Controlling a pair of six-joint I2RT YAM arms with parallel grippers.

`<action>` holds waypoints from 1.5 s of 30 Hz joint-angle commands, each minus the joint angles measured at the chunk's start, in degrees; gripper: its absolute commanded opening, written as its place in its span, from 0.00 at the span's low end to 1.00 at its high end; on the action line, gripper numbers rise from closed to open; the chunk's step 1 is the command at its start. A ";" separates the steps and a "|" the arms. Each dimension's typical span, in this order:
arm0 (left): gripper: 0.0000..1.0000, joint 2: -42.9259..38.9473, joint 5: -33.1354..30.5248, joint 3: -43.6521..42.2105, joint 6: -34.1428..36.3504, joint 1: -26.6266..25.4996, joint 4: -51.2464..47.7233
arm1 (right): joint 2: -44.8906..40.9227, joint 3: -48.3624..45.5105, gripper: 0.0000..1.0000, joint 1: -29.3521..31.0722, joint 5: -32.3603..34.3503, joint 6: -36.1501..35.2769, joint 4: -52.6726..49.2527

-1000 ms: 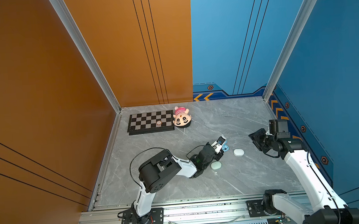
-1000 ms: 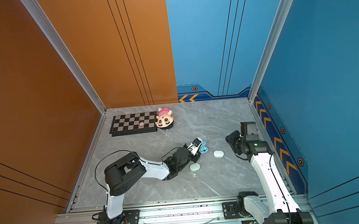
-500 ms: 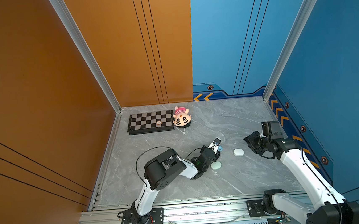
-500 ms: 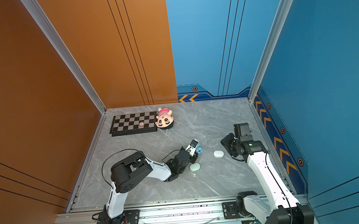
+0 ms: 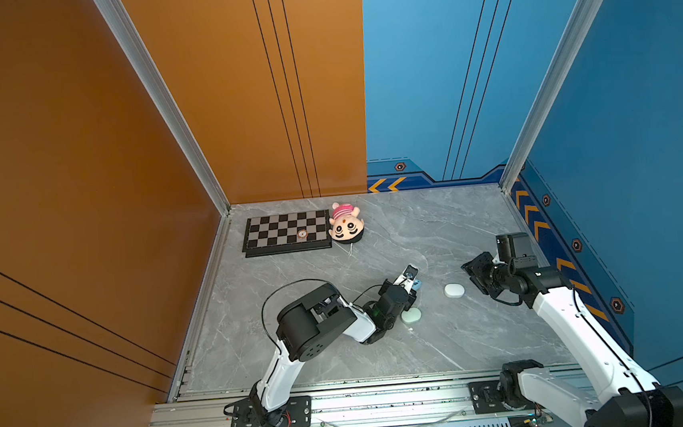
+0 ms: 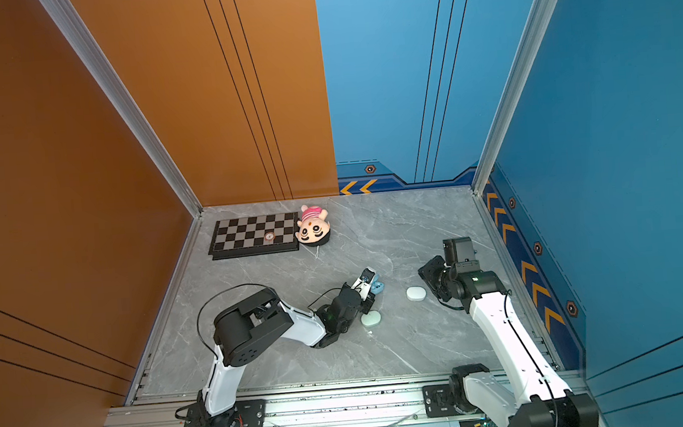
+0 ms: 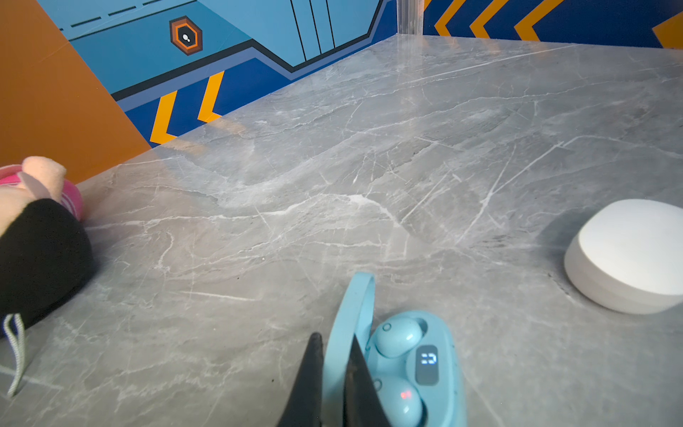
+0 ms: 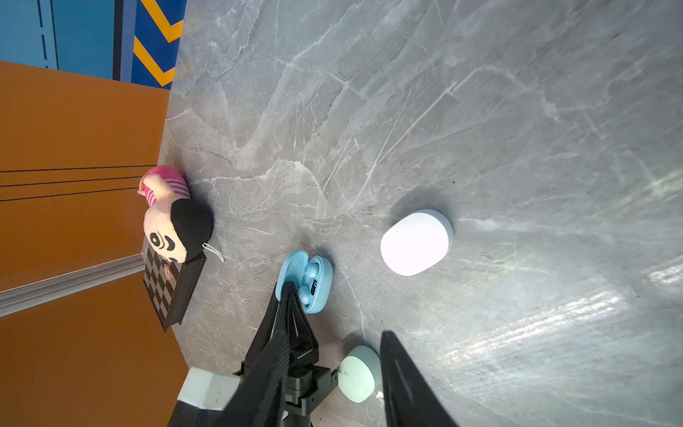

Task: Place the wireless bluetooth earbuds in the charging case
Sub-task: 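Lower the held case to the table with the left gripper, then close the case lid with the right gripper while the left gripper withdraws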

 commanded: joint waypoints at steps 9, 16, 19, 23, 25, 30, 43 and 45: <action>0.43 -3.46 0.50 -2.82 1.77 -1.00 0.58 | -0.93 -0.49 0.43 0.29 1.67 -0.73 0.46; 0.67 -16.40 1.25 -8.52 6.15 -2.03 0.44 | 0.08 0.50 0.52 2.05 0.81 -10.32 -0.03; 0.80 -24.63 1.88 -12.18 7.63 -2.76 0.01 | 2.12 2.43 0.60 3.97 0.94 -15.89 -1.78; 1.00 -39.40 3.10 -15.46 4.36 -2.79 -10.36 | 5.91 4.97 0.67 6.88 1.16 -19.72 -2.96; 0.98 -48.59 6.63 -13.65 0.65 -1.77 -26.08 | 7.58 5.64 0.71 8.68 1.86 -20.11 -2.62; 0.98 -62.35 16.11 -7.49 -11.47 2.38 -56.81 | 12.88 7.94 0.82 13.69 3.82 -21.08 -0.95; 0.98 -72.95 26.48 -17.44 -27.42 12.60 -62.53 | 30.16 16.31 1.00 21.43 5.20 -20.26 1.60; 0.98 -71.98 27.01 -16.54 -26.77 12.75 -63.16 | 32.20 16.58 1.00 22.03 4.63 -18.84 2.51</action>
